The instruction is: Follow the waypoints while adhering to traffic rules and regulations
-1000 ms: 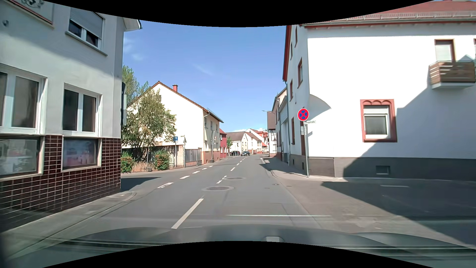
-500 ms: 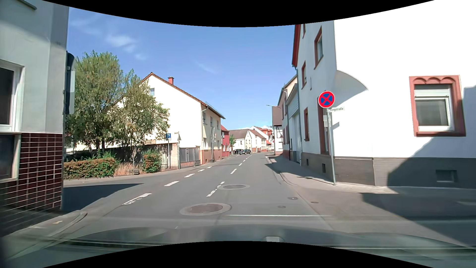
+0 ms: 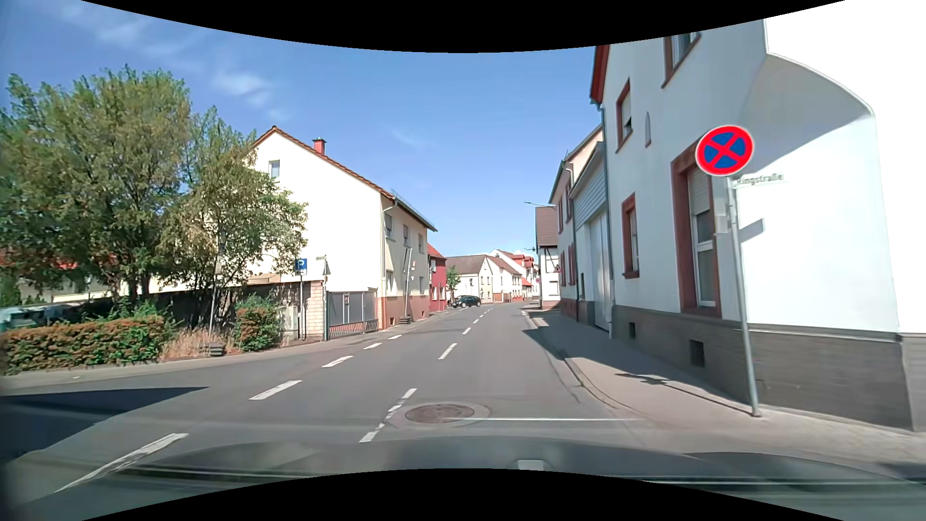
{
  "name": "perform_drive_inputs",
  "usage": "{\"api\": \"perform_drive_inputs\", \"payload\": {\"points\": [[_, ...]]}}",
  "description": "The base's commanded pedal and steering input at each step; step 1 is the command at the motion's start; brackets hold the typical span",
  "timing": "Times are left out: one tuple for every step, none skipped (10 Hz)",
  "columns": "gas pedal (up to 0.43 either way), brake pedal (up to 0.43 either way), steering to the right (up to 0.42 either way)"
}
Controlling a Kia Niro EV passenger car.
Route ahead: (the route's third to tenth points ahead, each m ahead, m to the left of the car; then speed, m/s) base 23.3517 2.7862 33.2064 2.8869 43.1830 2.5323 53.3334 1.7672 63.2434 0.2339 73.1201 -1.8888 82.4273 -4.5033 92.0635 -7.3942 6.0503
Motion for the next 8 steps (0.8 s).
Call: {"api": "perform_drive_inputs", "payload": {"points": [[0.079, 0.0, 0.006], [0.079, 0.0, 0.006], [0.079, 0.0, 0.006], [0.079, 0.0, 0.005], [0.079, 0.0, 0.005], [0.079, 0.0, 0.005], [0.079, 0.0, 0.004], [0.079, 0.0, 0.0]]}}
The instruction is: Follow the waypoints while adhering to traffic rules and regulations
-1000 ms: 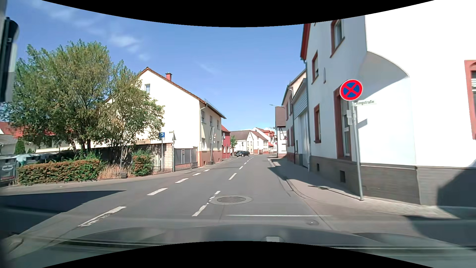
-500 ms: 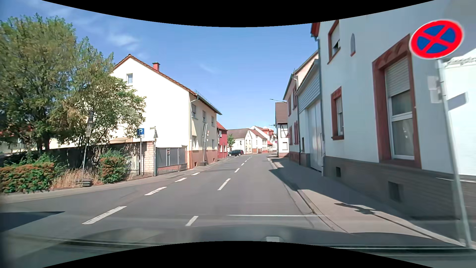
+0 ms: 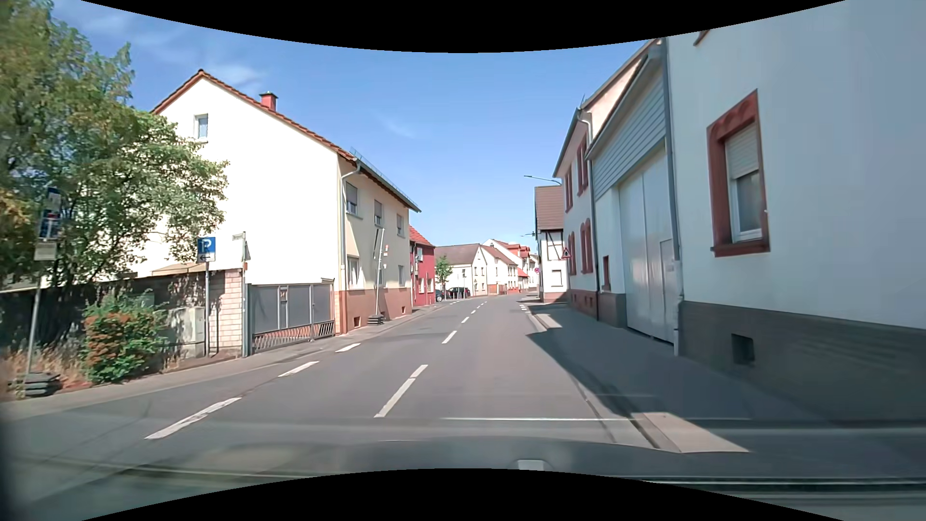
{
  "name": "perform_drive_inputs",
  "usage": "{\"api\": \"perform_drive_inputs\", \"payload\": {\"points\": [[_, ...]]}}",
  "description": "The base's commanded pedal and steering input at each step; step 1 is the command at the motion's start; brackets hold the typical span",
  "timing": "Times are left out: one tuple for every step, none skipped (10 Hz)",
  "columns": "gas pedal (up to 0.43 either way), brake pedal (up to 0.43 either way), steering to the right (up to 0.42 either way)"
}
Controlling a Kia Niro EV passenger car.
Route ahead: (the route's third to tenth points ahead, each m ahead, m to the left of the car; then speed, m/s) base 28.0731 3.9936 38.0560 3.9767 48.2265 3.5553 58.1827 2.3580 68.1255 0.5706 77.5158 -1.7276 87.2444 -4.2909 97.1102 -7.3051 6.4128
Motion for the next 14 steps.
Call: {"api": "perform_drive_inputs", "payload": {"points": [[0.079, 0.0, 0.002], [0.079, 0.0, 0.003], [0.079, 0.0, 0.003], [0.087, 0.0, 0.004], [0.087, 0.0, 0.004], [0.087, 0.0, 0.004], [0.087, 0.0, 0.006], [0.087, 0.0, 0.009], [0.087, 0.0, 0.011], [0.087, 0.0, 0.011], [0.087, 0.0, 0.011], [0.087, 0.0, 0.011], [0.087, 0.0, 0.006], [0.087, 0.0, 0.003]]}}
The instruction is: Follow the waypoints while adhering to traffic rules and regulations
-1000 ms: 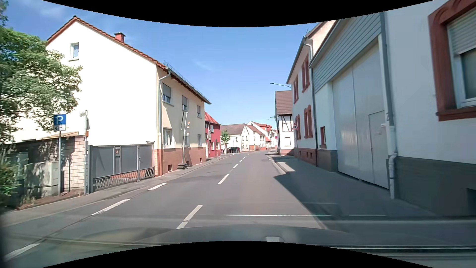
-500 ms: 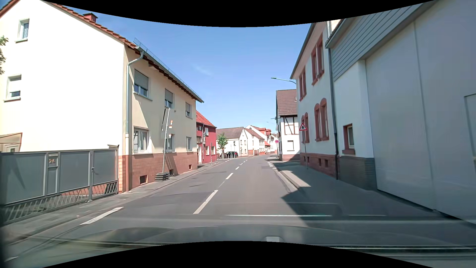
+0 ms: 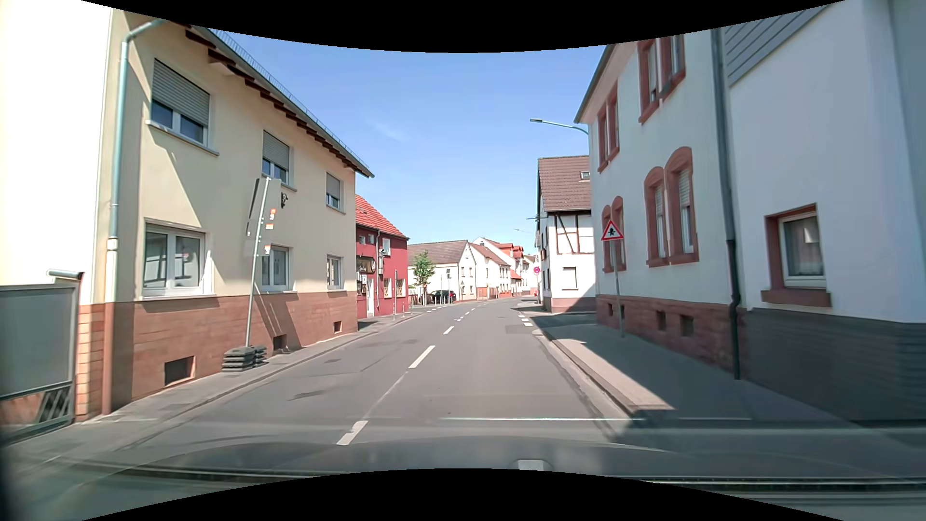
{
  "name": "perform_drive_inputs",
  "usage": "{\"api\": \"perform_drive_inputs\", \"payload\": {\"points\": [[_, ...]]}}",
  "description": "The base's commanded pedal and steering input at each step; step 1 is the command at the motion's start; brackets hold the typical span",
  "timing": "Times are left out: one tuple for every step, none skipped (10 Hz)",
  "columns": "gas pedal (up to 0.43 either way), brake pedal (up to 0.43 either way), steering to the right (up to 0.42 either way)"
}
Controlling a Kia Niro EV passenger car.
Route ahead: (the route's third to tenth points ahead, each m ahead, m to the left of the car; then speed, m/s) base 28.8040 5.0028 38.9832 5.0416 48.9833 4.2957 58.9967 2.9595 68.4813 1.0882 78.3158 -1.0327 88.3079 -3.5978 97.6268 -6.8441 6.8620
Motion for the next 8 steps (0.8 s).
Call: {"api": "perform_drive_inputs", "payload": {"points": [[0.087, 0.0, 0.0], [0.087, 0.0, -0.005], [0.087, 0.0, -0.007], [0.087, 0.0, -0.007], [0.087, 0.0, -0.007], [0.087, 0.0, -0.007], [0.087, 0.0, -0.007], [0.087, 0.0, -0.007]]}}
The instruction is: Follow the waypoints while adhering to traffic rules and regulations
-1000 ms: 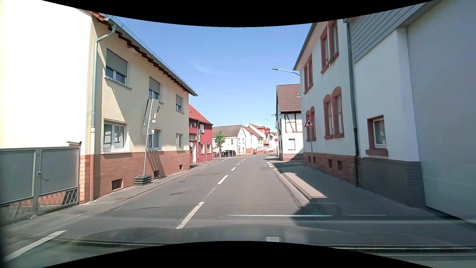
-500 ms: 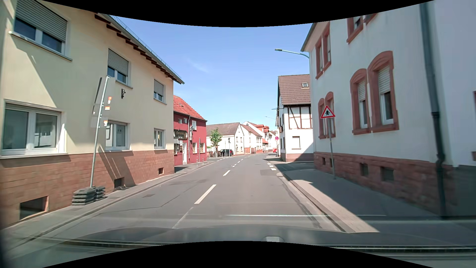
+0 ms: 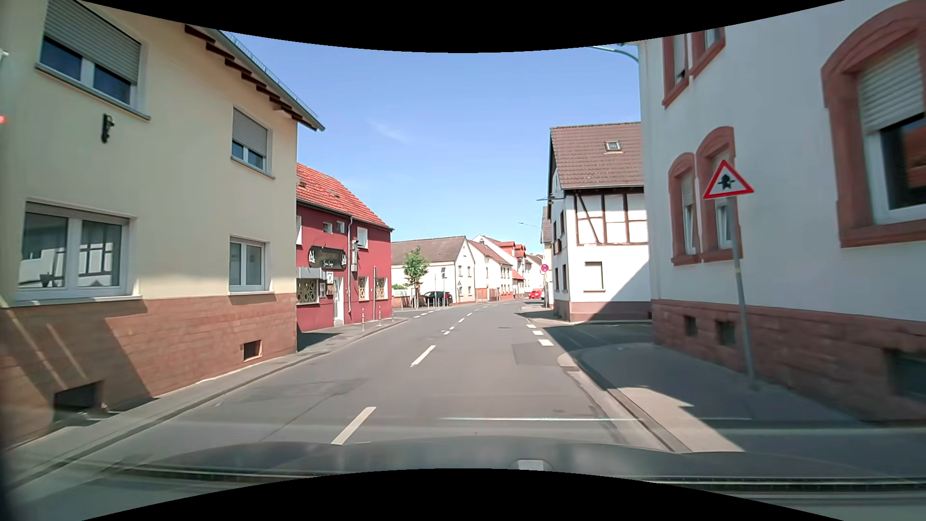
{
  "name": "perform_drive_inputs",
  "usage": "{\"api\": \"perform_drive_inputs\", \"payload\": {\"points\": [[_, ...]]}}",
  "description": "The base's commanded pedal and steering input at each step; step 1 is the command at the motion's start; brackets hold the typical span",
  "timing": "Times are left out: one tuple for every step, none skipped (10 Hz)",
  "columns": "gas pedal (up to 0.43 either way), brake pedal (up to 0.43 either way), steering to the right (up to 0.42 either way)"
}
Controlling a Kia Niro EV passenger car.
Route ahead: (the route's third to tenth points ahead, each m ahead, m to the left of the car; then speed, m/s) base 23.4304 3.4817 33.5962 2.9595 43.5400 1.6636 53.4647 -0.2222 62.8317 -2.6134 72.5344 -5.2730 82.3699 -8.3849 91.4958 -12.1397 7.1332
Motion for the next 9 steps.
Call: {"api": "perform_drive_inputs", "payload": {"points": [[0.087, 0.0, -0.006], [0.087, 0.0, -0.004], [0.087, 0.0, -0.004], [0.087, 0.0, -0.004], [0.087, 0.0, -0.004], [0.087, 0.0, -0.004], [0.087, 0.0, -0.004], [0.087, 0.0, -0.004], [0.087, 0.0, -0.004]]}}
